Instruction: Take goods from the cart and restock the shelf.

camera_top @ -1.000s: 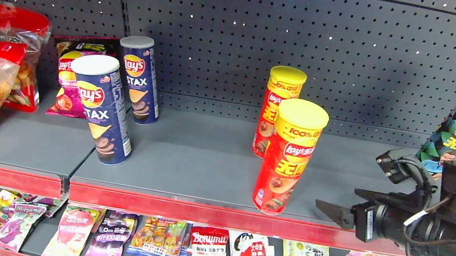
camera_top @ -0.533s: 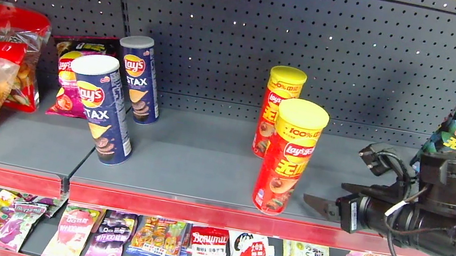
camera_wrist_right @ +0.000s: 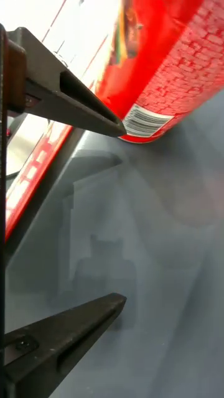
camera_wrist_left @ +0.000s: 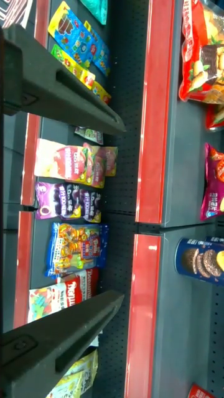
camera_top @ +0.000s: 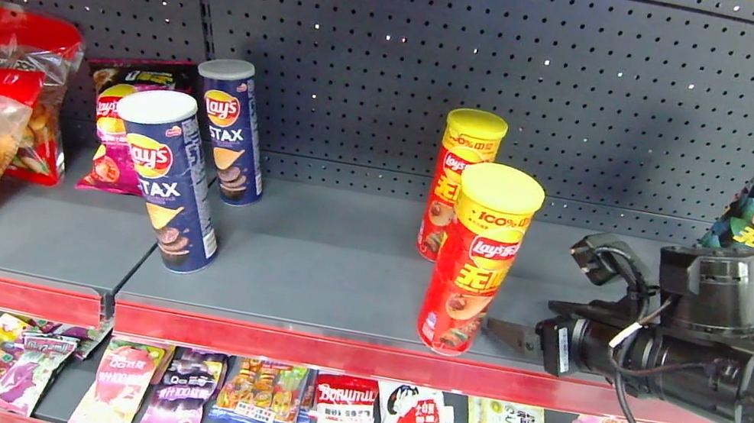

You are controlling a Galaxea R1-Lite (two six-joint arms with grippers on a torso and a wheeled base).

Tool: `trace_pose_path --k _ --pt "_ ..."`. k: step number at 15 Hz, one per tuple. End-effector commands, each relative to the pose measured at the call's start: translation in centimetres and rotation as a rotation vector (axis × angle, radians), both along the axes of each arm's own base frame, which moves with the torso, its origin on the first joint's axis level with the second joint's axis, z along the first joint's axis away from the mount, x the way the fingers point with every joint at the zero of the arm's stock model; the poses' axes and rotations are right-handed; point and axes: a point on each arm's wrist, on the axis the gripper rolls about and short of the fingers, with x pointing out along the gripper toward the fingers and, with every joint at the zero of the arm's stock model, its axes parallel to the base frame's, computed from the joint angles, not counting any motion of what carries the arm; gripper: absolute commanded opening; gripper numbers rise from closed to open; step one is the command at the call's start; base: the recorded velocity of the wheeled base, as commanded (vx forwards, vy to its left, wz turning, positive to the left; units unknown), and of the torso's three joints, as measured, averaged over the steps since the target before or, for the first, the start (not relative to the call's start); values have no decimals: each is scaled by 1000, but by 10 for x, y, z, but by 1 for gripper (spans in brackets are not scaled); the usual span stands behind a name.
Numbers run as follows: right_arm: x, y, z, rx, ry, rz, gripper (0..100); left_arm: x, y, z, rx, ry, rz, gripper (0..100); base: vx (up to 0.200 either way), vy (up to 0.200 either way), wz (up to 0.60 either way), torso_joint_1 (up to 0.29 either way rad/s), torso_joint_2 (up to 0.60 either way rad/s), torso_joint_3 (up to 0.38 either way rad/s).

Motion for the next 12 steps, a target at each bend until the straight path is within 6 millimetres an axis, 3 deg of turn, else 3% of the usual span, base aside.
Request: trace_pose_path --k 1,12 --pt "5 2 -3 -4 6 0 100 0 0 0 0 -1 1 100 0 0 0 0 0 0" --pt "8 4 -11 -18 35 3 100 0 0 0 0 -1 1 100 0 0 0 0 0 0"
